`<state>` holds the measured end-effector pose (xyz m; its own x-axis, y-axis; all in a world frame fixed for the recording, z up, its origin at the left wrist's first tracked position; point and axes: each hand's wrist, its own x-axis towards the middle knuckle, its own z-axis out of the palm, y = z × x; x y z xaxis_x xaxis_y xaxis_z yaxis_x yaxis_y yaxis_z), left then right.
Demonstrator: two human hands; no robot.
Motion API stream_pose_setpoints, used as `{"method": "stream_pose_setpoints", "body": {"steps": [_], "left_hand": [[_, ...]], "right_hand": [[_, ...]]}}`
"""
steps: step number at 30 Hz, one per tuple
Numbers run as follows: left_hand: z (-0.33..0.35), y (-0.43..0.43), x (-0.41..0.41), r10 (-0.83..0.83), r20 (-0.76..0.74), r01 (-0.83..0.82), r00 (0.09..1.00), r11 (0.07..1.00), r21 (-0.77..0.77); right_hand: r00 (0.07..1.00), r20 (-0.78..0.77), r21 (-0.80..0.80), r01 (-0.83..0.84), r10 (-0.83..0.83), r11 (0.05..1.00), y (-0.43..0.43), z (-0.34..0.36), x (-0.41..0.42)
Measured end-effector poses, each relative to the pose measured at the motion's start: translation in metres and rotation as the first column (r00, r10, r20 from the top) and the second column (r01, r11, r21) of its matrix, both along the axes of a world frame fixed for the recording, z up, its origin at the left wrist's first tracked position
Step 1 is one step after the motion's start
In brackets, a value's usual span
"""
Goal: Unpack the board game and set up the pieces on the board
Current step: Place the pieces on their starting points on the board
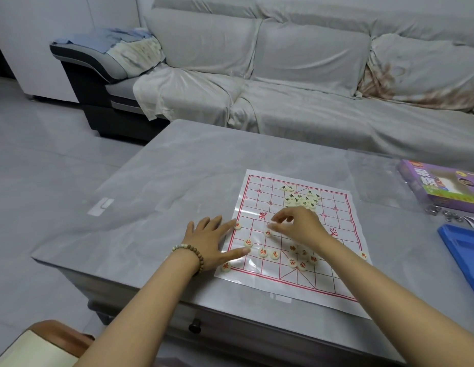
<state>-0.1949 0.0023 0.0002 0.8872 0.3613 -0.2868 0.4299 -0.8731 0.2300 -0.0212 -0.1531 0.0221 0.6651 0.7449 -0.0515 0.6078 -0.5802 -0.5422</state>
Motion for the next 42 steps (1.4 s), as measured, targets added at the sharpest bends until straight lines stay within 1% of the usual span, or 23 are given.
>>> {"method": "stream_pose_setpoints", "body": {"steps": [2,8,11,15,17,19,22,24,25,27,30,34,37,39,42], "left_hand": [[0.001,-0.002,0.001,0.009,0.002,-0.009,1.0,1.0,0.01],[0.005,-0.011,0.004,0.048,0.037,-0.048,0.998,0.999,0.002],[0.01,-0.016,0.006,0.053,0.091,-0.052,0.994,0.999,-0.008],[0.011,-0.019,0.01,0.048,0.101,-0.047,0.994,0.999,-0.009],[0.008,-0.019,0.012,0.037,0.104,-0.038,0.994,0.999,0.003],[0.006,-0.021,0.014,0.007,0.103,-0.01,0.995,1.0,0.026],[0.006,-0.028,0.019,-0.065,0.108,0.06,0.992,0.997,0.05],[0.008,-0.033,0.022,-0.106,0.124,0.098,0.987,0.993,0.068],[0.009,-0.035,0.023,-0.122,0.132,0.114,0.984,0.991,0.072],[0.01,-0.039,0.026,-0.151,0.134,0.141,0.98,0.987,0.076],[0.007,-0.045,0.031,-0.189,0.114,0.18,0.975,0.98,0.084],[0.006,-0.051,0.034,-0.186,0.15,0.176,0.971,0.981,0.078],[0.006,-0.052,0.036,-0.178,0.184,0.168,0.967,0.983,0.066],[0.007,-0.052,0.035,-0.2,0.214,0.191,0.956,0.98,0.061],[0.011,-0.048,0.034,-0.161,0.317,0.172,0.935,0.985,-0.008]], "right_hand": [[0.999,0.05,-0.053,-0.002,0.004,0.999,-0.006,-0.008,-0.003],[0.984,0.176,0.0,-0.002,0.002,1.0,-0.003,-0.015,-0.012],[0.981,0.194,0.005,0.002,-0.003,1.0,-0.002,-0.017,-0.013],[0.98,0.198,0.028,0.004,-0.009,1.0,0.0,-0.018,-0.014],[0.982,0.186,0.024,-0.004,0.0,1.0,0.0,-0.018,-0.014],[0.992,0.128,0.04,-0.012,0.007,0.999,-0.003,-0.018,-0.012],[0.996,-0.036,0.199,0.086,-0.08,0.976,-0.016,-0.008,-0.002],[0.986,-0.058,0.3,0.164,-0.154,0.94,-0.031,0.001,0.007],[0.983,-0.057,0.316,0.185,-0.176,0.931,-0.04,0.003,0.011],[0.981,-0.073,0.272,0.195,-0.181,0.942,-0.057,0.003,0.017],[0.977,-0.143,0.158,0.183,-0.161,0.97,-0.072,-0.007,0.019],[0.98,-0.175,0.09,0.106,-0.089,0.99,-0.068,-0.013,0.017],[0.984,-0.152,0.109,0.113,-0.096,0.988,-0.066,-0.007,0.016],[0.987,-0.13,0.14,0.113,-0.095,0.984,-0.07,0.001,0.016],[0.992,-0.116,0.132,0.064,-0.049,0.989,-0.084,0.011,0.017]]}}
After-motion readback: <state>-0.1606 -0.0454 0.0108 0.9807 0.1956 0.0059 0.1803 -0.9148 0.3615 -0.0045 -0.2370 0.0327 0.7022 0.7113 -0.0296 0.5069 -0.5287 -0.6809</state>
